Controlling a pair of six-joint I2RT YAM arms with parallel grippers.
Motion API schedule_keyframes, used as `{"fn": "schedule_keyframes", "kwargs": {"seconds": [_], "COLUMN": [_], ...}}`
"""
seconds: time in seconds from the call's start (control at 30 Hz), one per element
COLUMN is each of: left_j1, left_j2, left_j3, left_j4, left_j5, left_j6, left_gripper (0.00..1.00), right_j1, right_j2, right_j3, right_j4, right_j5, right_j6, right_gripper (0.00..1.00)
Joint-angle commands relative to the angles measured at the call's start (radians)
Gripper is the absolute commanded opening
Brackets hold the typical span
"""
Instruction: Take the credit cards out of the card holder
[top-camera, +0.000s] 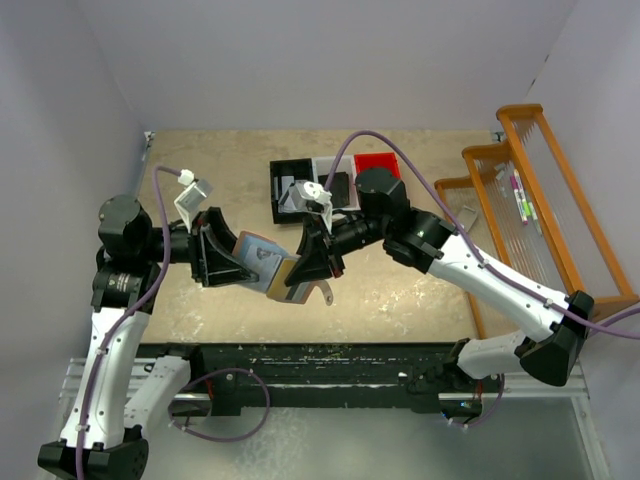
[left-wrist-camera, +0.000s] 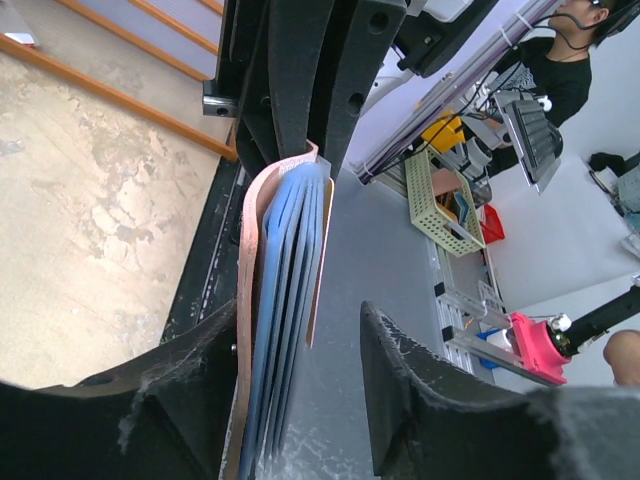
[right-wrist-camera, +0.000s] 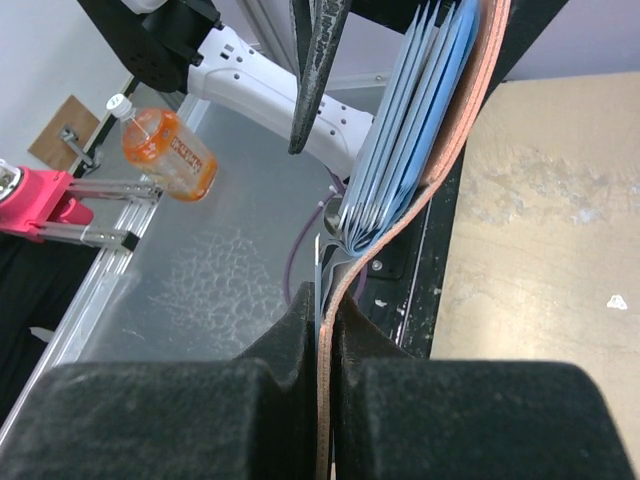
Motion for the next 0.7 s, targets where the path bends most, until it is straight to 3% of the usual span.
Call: {"fn": "schedule_keyframes", "kwargs": {"seconds": [0.0, 0.2, 0.37, 0.5, 0.57, 0.67], "left_j1": [-0.002, -0.002, -0.002, -0.002, -0.002, -0.002], "left_j2": [-0.023, -0.031, -0.04, -0.027, -0.014, 0.008], "left_j3": [-0.002, -0.008, -0.02, 0.005, 0.039, 0.077], "left_j4": [0.027, 0.028, 0.028, -0.039, -0.113, -0.172], "left_j5": [0.012, 0.013, -0.019, -0.06, -0.093, -0.127], "left_j6": [-0.019, -0.019, -0.007, 0.053, 0.117, 0.164], "left_gripper": [0.51, 0.49, 0.23, 0.1, 0.06, 0.05], "right_j1": [-0.002, -0.013, -0.017, -0.029, -0.047, -0.119], "right_j2": [-0.006, -0.006, -0.002, -0.004, -0.008, -0.028], "right_j3": [0.046, 0.032, 0.029, 0.019, 0.018, -0.005], "right_j4": [0.017, 0.033, 0.035, 0.011, -0.013, -0.024], "right_j5": [-0.033, -0.044, -0.039, -0.025, -0.005, 0.056], "right_j6": [-0.03, -0.023, -0.017, -0.024, -0.033, -0.012], "right_gripper": [0.0, 0.0, 0.0, 0.02, 0.12, 0.42]}}
